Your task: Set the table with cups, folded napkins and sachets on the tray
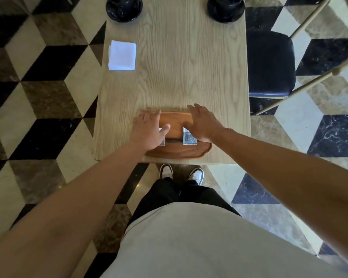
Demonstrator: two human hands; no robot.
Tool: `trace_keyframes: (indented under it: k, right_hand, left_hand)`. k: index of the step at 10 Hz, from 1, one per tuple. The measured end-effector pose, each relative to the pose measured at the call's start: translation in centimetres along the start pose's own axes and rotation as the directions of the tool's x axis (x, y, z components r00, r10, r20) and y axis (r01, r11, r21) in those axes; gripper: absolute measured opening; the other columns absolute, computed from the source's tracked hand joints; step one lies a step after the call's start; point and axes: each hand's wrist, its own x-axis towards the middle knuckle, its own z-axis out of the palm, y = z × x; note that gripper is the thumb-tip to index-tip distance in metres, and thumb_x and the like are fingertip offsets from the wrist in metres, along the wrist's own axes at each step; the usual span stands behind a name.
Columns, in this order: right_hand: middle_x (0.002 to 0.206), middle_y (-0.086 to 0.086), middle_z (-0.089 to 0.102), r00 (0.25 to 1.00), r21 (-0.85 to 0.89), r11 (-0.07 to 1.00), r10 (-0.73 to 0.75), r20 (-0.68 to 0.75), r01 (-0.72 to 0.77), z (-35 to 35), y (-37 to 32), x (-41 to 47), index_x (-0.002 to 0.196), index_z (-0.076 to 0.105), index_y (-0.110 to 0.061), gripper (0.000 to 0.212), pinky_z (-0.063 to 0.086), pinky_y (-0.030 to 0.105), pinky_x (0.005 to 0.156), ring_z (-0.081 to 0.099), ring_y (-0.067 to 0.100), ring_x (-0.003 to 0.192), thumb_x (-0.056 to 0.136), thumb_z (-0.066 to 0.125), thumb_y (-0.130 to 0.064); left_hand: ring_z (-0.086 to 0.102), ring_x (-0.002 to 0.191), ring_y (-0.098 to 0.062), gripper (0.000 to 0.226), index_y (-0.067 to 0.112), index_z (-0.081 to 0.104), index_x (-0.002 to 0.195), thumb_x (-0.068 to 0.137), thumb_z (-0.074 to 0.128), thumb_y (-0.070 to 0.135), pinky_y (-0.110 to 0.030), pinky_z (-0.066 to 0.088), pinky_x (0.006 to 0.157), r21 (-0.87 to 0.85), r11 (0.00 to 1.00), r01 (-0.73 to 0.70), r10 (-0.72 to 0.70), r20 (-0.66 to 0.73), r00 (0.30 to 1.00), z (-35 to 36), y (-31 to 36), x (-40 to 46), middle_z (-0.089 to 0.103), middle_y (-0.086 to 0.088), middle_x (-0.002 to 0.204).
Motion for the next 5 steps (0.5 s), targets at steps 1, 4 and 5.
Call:
trace_keyframes:
  k: [1,4,5]
  right_hand:
    - [0.172,0.014,0.008,1.0,-0.099,0.995,-0.005,0.021,0.007,-0.7,-1.0,-0.1,0.164,0.011,-0.016,0.076,0.013,0.053,0.126,0.008,0.033,0.158,0.104,0.04,-0.055]
    - [0.172,0.01,0.003,0.984,-0.109,0.979,0.175,0.032,-0.171,2.5,-3.0,-1.6,0.164,0.009,-0.026,0.082,0.004,0.061,0.123,0.003,0.037,0.157,0.098,0.034,-0.069]
    - [0.172,0.01,0.0,0.981,-0.097,0.978,0.188,0.042,-0.184,3.7,-3.4,-2.1,0.163,0.007,-0.029,0.087,0.002,0.063,0.122,0.0,0.04,0.157,0.094,0.034,-0.075]
  left_hand:
    - [0.014,0.154,-0.037,0.077,0.017,0.02,0.159,0.1,0.033,0.064,-0.056,0.016,0.123,0.073,0.997,-0.029,0.024,0.059,0.998,-1.5,-2.4,0.0,0.019,-0.02,0.166]
    - [0.014,0.155,-0.032,0.085,0.017,0.021,0.159,0.096,0.03,0.072,-0.056,0.011,0.124,0.089,0.992,-0.088,0.078,0.103,0.992,-2.4,-3.4,-1.4,0.018,-0.015,0.167]
    - [0.012,0.155,-0.032,0.086,0.021,0.021,0.159,0.093,0.028,0.076,-0.058,0.008,0.123,0.086,0.993,-0.077,0.068,0.108,0.992,-2.4,-3.0,-2.1,0.017,-0.014,0.167]
